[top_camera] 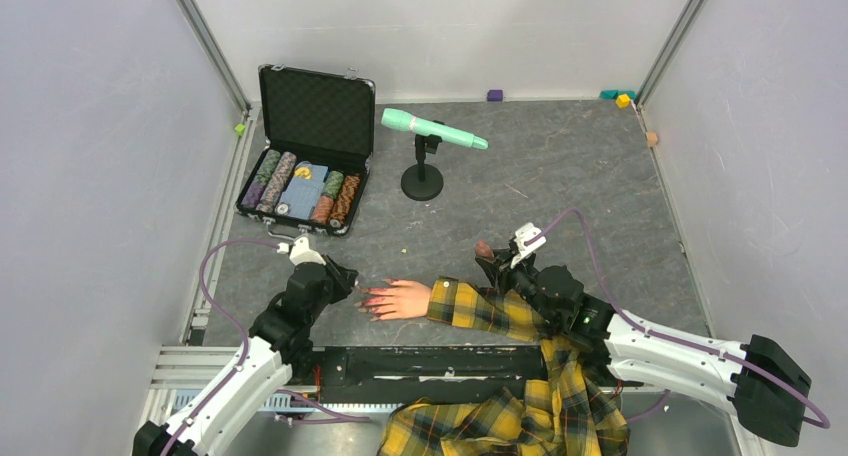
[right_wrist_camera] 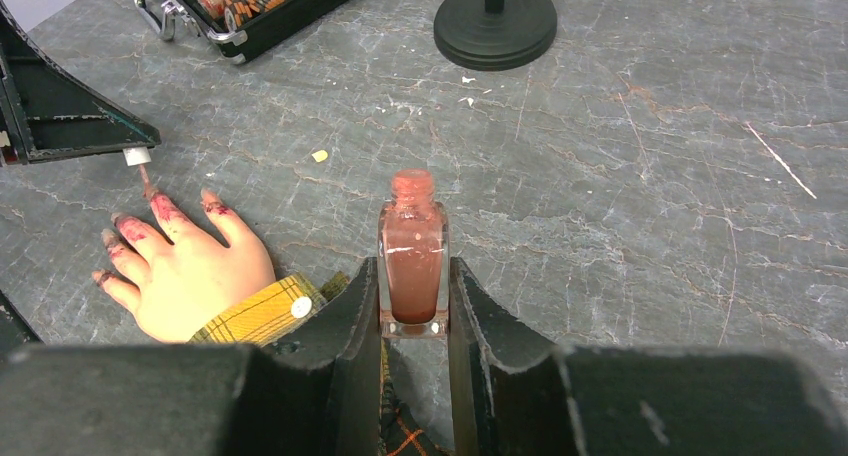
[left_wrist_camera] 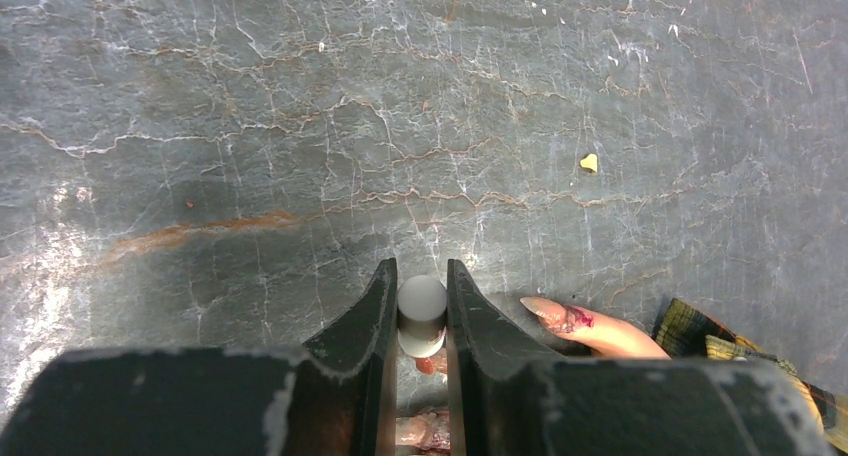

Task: Paint the nails
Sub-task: Paint the nail polish on the nail.

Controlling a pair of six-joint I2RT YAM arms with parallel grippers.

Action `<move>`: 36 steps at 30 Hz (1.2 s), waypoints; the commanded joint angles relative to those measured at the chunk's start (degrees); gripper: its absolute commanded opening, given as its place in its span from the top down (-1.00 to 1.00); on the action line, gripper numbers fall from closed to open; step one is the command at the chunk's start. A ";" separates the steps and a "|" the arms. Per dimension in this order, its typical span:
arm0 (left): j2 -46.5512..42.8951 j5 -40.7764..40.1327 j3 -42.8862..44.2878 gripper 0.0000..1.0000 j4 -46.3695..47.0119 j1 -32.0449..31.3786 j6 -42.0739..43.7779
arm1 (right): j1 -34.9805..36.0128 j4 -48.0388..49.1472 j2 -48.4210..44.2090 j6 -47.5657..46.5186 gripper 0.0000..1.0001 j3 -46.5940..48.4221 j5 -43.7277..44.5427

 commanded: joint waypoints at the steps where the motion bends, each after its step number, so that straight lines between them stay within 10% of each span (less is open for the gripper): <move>1: 0.14 -2.00 1.33 0.96 0.95 -0.11 -0.07 | 0.11 2.99 -0.64 0.15 1.00 0.15 0.65; 36: -8.32 -5.31 0.37 0.96 -4.15 -0.06 -2.75 | 0.08 2.64 -1.21 0.20 1.00 -0.09 0.89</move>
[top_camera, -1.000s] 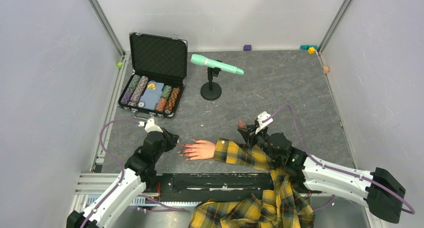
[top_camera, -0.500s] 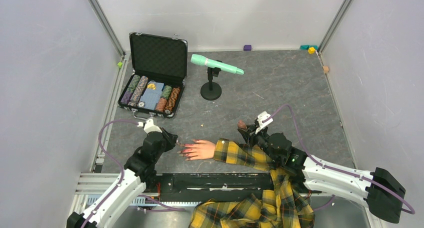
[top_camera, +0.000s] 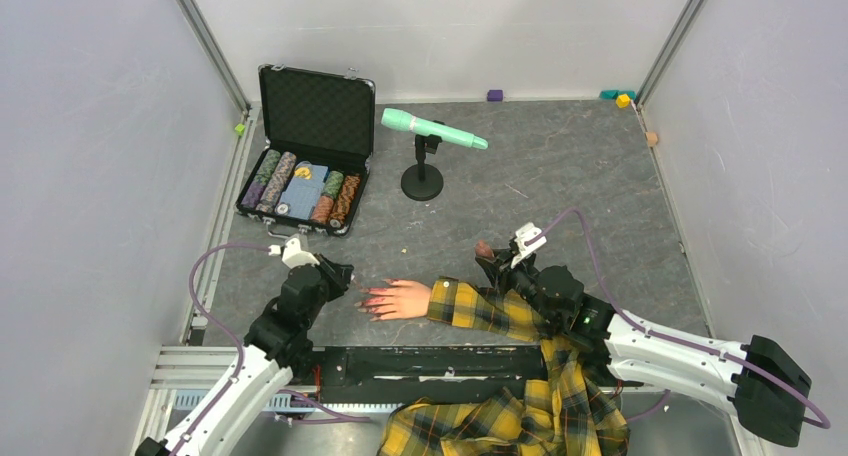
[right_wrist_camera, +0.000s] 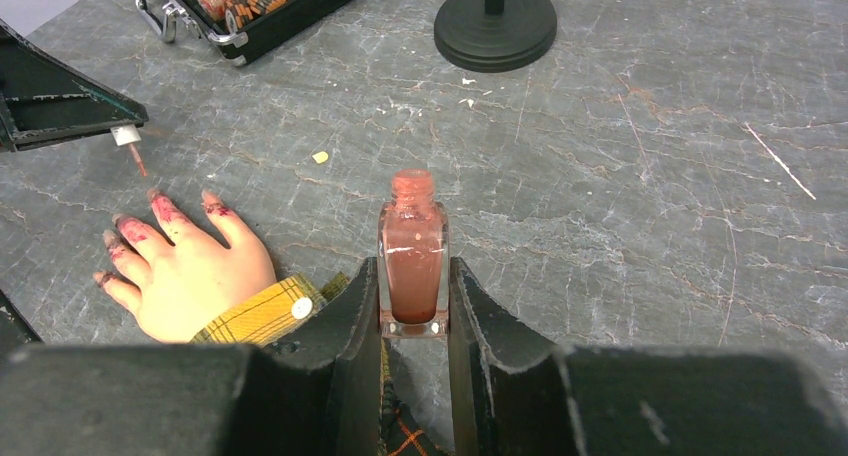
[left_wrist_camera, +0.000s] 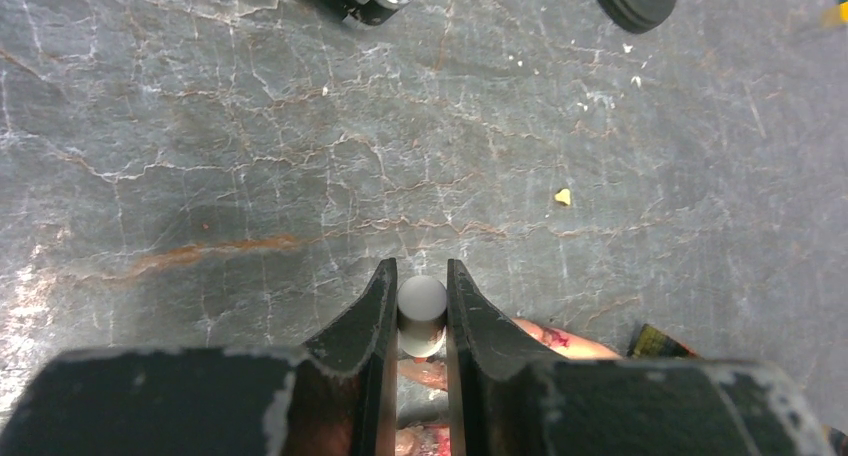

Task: Paint the nails
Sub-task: Paint the nail polish on the nail.

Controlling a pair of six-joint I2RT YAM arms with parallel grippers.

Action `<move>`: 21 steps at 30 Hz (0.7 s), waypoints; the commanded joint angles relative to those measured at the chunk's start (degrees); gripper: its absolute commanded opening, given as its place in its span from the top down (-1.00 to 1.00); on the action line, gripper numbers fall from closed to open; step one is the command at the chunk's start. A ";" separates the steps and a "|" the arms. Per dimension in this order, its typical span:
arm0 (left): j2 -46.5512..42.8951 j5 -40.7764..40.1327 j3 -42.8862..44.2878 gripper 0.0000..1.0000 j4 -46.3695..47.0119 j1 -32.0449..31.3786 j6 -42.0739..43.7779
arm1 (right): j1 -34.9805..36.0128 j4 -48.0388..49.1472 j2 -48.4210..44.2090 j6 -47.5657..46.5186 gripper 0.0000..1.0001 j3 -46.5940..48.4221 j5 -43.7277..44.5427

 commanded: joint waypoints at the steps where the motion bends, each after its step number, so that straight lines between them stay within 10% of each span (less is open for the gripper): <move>1: -2.12 -1.70 0.29 0.96 -1.00 -0.08 -1.52 | 0.09 2.64 -1.11 0.18 1.00 -0.07 0.85; 21: 0.94 3.67 0.02 0.96 4.65 -0.07 2.86 | 0.06 2.99 -0.35 0.17 1.00 0.04 0.61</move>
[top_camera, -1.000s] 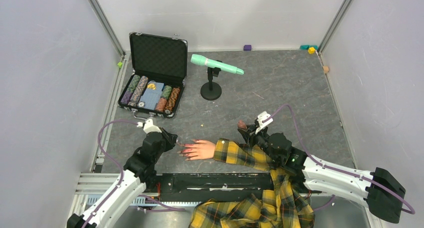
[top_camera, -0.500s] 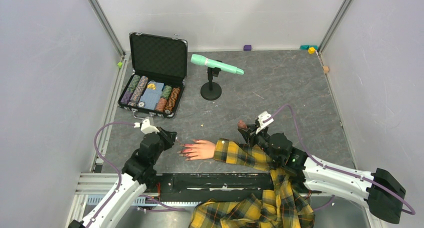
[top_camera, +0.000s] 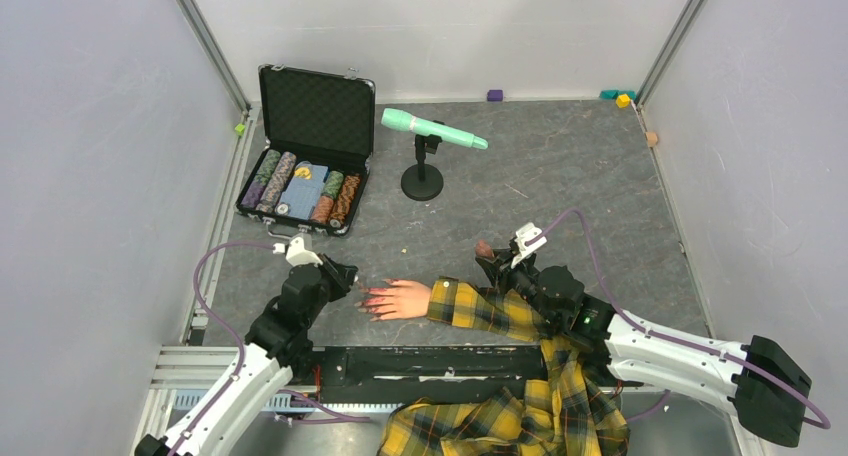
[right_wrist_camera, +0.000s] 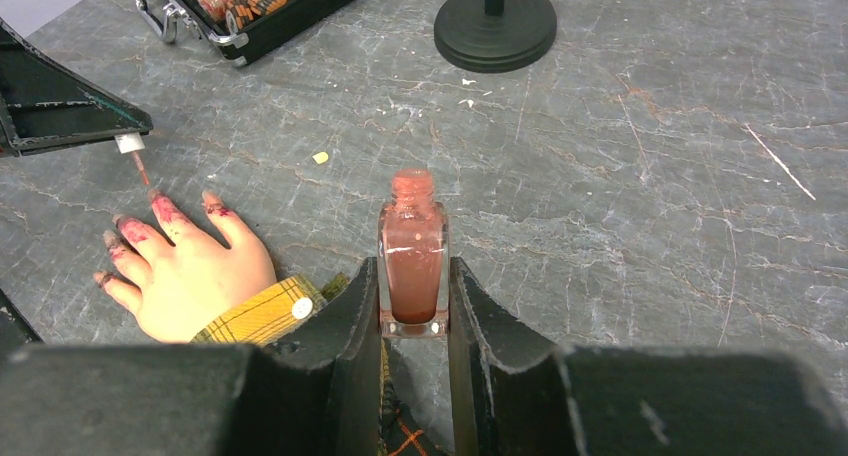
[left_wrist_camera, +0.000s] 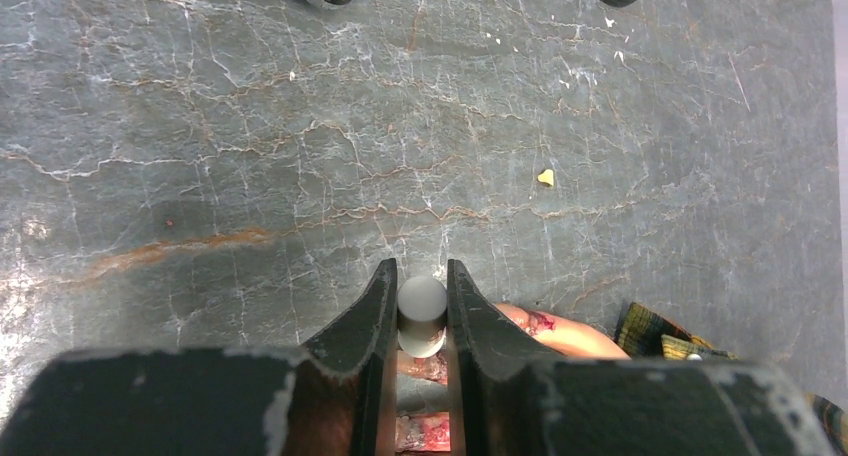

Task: Paint the nails
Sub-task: Paint the nail polish on the nail.

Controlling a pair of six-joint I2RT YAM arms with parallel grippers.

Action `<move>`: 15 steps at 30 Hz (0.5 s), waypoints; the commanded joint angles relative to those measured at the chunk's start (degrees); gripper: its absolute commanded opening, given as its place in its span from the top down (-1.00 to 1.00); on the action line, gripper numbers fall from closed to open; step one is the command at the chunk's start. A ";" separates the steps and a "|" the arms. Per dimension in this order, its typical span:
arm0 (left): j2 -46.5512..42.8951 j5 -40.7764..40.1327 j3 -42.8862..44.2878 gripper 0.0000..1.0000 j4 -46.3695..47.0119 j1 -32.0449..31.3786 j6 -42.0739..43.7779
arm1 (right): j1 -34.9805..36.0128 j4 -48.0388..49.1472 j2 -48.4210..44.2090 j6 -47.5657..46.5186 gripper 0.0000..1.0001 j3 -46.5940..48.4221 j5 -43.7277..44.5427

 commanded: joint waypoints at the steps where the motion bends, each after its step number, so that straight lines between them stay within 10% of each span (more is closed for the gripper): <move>1: 0.65 0.51 0.04 0.96 3.53 -0.04 2.33 | 0.12 2.99 -0.16 0.21 1.00 0.06 0.61; 15: 3.28 2.47 0.11 0.96 6.18 -0.05 3.73 | 0.07 3.17 0.17 0.18 1.00 0.07 0.51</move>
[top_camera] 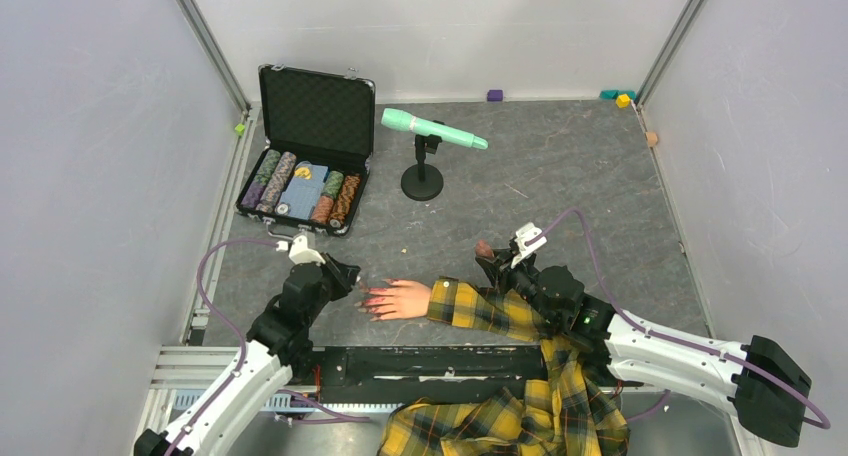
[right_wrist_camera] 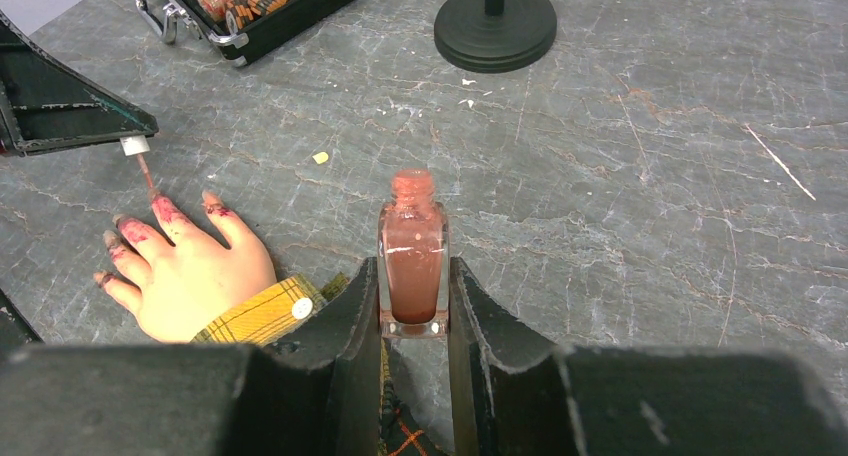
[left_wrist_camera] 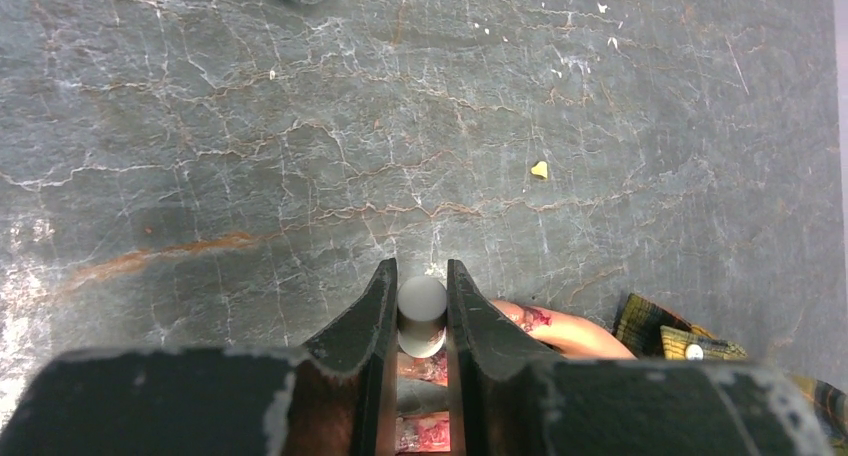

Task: Paint the nails
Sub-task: Paint the nail polish on the nail.

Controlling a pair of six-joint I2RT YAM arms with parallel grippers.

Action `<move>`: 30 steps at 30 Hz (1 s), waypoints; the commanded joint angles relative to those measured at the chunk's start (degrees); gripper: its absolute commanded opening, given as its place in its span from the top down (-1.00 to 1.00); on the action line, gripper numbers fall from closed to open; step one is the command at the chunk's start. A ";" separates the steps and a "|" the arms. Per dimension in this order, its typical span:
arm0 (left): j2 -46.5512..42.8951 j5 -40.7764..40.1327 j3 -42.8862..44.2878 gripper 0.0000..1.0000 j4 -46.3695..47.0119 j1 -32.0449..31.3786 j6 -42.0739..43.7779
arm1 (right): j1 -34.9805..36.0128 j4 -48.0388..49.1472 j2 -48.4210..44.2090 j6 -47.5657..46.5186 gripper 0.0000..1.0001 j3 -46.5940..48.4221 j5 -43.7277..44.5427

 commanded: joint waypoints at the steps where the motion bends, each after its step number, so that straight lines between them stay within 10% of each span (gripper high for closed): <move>1: 0.97 1.01 0.13 0.96 4.00 -0.11 2.67 | 0.11 3.17 0.04 0.32 1.00 0.14 0.51; 30: 4.09 1.09 0.81 0.96 3.94 -0.09 2.34 | 0.05 3.17 0.01 0.19 1.00 0.11 0.73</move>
